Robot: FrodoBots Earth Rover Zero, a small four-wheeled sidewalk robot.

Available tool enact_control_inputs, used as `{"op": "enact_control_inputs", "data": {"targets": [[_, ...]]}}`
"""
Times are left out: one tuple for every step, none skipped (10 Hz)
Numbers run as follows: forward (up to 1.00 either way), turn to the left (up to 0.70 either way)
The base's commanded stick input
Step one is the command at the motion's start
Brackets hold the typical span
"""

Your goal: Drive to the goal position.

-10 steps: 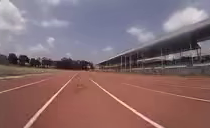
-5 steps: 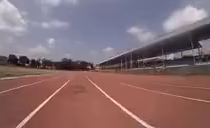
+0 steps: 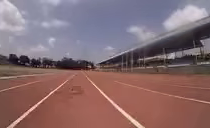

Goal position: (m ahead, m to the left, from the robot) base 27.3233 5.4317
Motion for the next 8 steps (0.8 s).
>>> {"op": "enact_control_inputs", "data": {"targets": [[0.7, 0.0], [0.7, 0.0], [0.7, 0.0], [0.7, 0.0], [0.7, 0.0], [0.7, 0.0], [0.7, 0.0], [0.7, 0.0]]}}
